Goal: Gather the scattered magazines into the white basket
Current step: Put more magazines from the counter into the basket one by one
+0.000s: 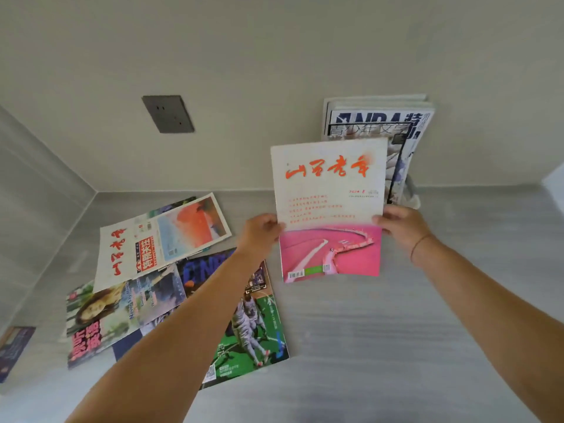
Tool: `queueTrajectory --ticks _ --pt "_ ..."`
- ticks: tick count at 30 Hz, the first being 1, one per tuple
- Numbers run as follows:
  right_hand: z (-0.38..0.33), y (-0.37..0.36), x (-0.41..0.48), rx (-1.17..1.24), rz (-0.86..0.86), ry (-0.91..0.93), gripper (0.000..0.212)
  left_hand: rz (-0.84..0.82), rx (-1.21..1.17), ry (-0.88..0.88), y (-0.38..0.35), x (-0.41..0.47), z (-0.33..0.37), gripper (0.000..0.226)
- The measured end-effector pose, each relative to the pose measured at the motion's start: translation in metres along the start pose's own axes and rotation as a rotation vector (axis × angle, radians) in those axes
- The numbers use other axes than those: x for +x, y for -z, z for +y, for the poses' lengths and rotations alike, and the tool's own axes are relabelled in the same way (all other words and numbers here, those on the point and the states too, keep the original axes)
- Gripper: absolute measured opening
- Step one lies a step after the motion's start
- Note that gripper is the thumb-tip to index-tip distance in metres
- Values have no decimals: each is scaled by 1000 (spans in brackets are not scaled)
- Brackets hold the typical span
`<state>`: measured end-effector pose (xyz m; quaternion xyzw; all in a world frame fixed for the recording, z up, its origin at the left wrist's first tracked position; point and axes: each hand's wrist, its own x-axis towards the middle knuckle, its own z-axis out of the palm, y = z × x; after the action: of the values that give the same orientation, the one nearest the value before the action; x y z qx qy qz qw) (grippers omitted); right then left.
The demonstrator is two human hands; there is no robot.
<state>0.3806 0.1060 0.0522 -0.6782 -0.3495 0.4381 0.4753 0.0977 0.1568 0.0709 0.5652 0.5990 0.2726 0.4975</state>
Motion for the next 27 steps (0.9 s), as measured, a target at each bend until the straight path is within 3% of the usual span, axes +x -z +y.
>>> queueTrajectory --ticks 2,10,14,20,24,27 --pt "-25 21 20 5 64 54 28 31 -29 -77 -14 17 35 17" --pt "-97 79 83 1 220 199 21 162 -64 -259 -59 89 137 14" --pt "-87 83 101 -62 225 168 26 208 -37 -216 -81 114 132 15" --pt "-41 74 116 -58 244 17 15 235 11 -73 -109 126 89 13" --pt "-27 71 123 -131 280 -30 25 268 90 -24 -120 129 75 7" --pt "-27 70 125 -158 299 -44 28 325 81 -6 -123 131 75 16"
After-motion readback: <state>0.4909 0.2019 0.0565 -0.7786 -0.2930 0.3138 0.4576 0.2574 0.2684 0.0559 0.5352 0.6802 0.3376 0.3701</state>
